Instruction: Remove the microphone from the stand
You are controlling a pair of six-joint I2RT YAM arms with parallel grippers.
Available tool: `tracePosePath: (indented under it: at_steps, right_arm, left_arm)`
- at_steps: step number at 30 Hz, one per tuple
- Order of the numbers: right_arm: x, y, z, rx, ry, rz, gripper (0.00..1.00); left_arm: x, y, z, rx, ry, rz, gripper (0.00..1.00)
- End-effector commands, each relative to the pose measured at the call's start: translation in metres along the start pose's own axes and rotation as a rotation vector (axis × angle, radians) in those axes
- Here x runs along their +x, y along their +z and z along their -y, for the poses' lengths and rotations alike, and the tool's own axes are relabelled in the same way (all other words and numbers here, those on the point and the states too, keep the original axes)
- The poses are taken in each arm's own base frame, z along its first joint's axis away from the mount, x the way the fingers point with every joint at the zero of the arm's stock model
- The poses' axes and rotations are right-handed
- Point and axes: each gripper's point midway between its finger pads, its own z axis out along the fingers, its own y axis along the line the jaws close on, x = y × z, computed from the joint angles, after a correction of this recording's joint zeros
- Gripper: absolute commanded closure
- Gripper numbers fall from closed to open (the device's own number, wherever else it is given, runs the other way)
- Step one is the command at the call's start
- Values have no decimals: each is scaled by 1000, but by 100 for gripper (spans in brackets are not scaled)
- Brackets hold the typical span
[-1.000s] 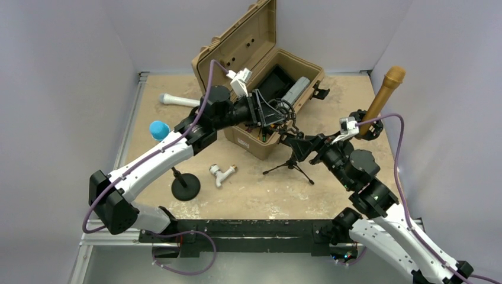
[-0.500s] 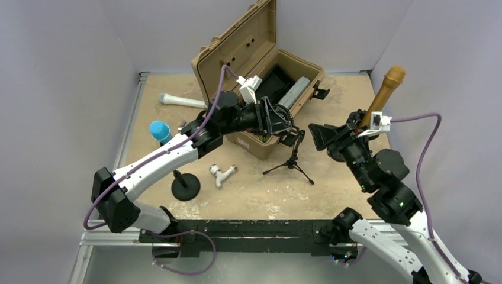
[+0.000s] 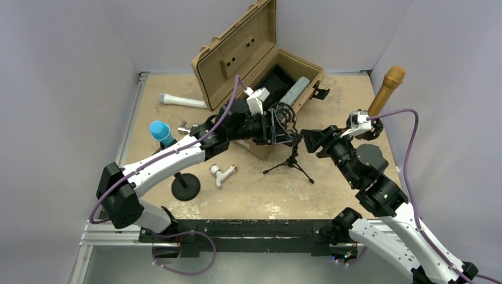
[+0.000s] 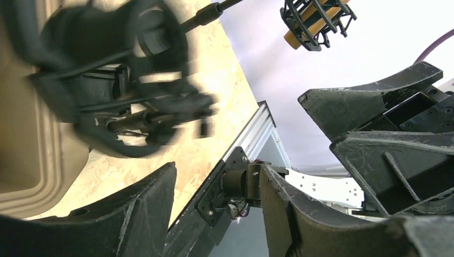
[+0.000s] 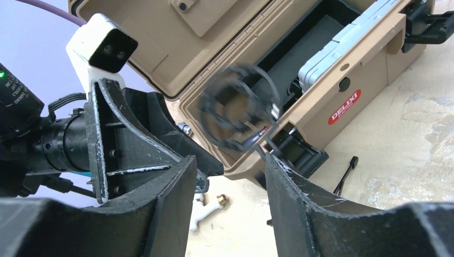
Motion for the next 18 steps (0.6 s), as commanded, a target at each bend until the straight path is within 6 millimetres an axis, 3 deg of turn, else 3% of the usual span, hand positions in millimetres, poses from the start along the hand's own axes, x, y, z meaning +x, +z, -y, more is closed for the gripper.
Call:
tracePosePath:
  at_steps: [1, 5, 12, 18]
  right_arm:
    - [-9, 5, -5, -14, -9, 38, 48]
    - [-19, 11, -4, 17, -19, 61, 43]
    - [-10, 16, -1, 14, -75, 45, 40]
    - [-10, 16, -33, -177, -152, 48, 37]
  left_arm:
    - [-8, -4, 12, 36, 56, 22, 41]
    - [-10, -15, 20, 59, 98, 33, 36]
    - [-17, -57, 32, 43, 262, 80, 29]
    - [-36, -105, 32, -73, 424, 149, 26]
